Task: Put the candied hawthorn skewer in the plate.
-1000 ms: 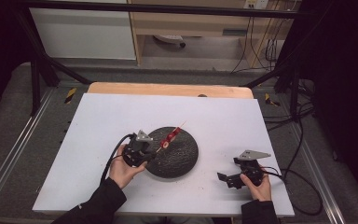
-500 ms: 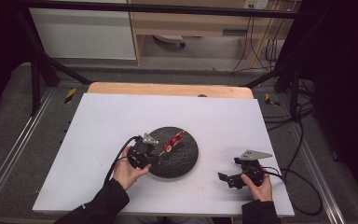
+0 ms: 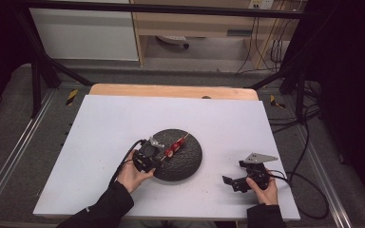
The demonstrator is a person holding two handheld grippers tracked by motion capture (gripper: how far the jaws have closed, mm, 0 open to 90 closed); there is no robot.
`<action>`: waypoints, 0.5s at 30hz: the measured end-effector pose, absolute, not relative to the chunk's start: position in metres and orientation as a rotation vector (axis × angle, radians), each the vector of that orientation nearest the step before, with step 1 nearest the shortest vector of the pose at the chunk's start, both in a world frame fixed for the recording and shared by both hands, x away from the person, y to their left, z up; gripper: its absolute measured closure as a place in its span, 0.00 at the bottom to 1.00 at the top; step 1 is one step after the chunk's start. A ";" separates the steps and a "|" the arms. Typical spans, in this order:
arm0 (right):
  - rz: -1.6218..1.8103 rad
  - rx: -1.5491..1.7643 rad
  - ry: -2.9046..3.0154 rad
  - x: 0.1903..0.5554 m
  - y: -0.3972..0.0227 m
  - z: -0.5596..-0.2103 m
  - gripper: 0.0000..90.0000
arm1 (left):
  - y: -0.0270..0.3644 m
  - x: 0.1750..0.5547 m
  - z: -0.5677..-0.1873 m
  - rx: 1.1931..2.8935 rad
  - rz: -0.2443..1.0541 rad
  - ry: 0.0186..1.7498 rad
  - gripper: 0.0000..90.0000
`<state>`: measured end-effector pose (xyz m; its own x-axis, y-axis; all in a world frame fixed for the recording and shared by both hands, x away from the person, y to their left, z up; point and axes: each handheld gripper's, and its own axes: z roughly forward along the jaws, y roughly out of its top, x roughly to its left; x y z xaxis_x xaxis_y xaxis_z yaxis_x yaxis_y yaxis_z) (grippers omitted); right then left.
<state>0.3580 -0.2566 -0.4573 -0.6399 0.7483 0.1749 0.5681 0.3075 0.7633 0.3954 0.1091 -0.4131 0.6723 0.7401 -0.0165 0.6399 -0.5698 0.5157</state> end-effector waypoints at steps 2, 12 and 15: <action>1.246 1.205 2.359 0.358 -0.257 -0.457 0.01 | 0.108 0.396 -0.414 2.404 0.288 1.071 0.98; 1.246 1.213 2.356 0.357 -0.259 -0.458 0.01 | 0.105 0.396 -0.417 2.424 0.295 1.074 0.97; 1.246 1.215 2.355 0.357 -0.258 -0.458 0.01 | 0.107 0.396 -0.416 2.410 0.298 1.067 0.94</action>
<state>0.3574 -0.2581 -0.4583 -0.6371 0.7497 0.1788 0.5697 0.3018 0.7645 0.3961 0.1075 -0.4159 0.6714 0.7411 0.0028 0.6356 -0.5778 0.5121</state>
